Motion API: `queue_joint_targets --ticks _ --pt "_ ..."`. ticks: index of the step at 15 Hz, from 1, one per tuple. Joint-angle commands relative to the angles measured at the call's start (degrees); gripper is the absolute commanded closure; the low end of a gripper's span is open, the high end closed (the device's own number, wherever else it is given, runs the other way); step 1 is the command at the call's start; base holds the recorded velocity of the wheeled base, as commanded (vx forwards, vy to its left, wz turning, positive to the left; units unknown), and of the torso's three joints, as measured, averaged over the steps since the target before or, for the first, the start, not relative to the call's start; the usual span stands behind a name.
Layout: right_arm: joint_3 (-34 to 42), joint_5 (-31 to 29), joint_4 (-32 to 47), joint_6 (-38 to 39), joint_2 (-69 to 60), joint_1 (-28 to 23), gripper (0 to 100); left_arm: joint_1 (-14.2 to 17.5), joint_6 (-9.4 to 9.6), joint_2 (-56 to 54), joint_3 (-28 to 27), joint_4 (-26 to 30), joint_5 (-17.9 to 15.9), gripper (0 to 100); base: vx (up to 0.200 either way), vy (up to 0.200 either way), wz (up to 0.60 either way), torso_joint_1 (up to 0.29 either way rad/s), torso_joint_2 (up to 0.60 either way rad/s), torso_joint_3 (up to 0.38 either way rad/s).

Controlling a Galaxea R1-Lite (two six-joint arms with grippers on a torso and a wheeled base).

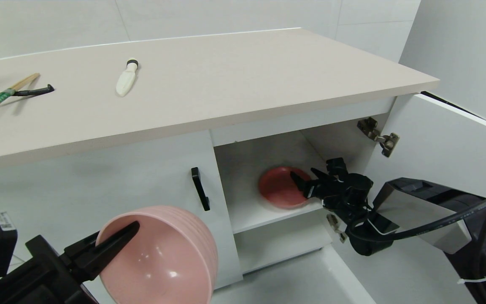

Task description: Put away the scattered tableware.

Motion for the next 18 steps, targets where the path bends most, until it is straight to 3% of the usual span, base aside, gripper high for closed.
queue_joint_targets --ticks 1,5,6,8,9,12,16,18 --pt "0.4 0.0 -0.3 0.0 -0.5 0.0 0 0.0 -0.01 0.2 -0.1 0.0 0.0 100 0.0 0.0 0.0 0.0 0.0 0.0" --pt "8.7 0.5 -3.2 -0.4 -8.9 0.0 0 0.0 0.08 2.1 -1.4 -0.1 0.0 100 0.0 0.0 0.0 0.0 0.0 0.0" --pt "15.4 0.6 -3.8 -0.6 -13.9 0.4 0 -0.2 1.4 3.1 -2.6 -0.4 0.0 100 0.0 0.0 0.0 0.0 0.0 0.0" --pt "25.6 0.6 -3.8 -3.5 -21.1 0.6 0 -0.3 6.67 4.0 -3.8 -1.0 0.0 100 0.0 0.0 0.0 0.0 0.0 0.0" --pt "31.4 0.6 -3.8 -7.1 -25.1 0.5 0 -1.8 8.34 5.4 -4.2 -1.1 0.0 100 0.0 0.0 0.0 0.0 0.0 0.0" --pt "43.6 0.6 -3.8 -10.0 -37.5 2.7 0 -8.8 8.69 7.4 -6.3 -1.1 0.4 100 0.0 0.0 0.0 0.0 0.0 0.0" --pt "57.5 0.6 -3.8 -11.2 -48.7 7.1 0 -11.0 8.78 12.9 -10.6 -1.3 2.7 100 0.0 0.0 0.0 0.0 0.0 0.0" --pt "62.5 0.6 -3.8 -11.2 -53.6 7.1 0 -14.5 8.78 15.3 -11.8 -1.2 4.8 100 0.0 0.0 0.0 0.0 0.0 0.0"
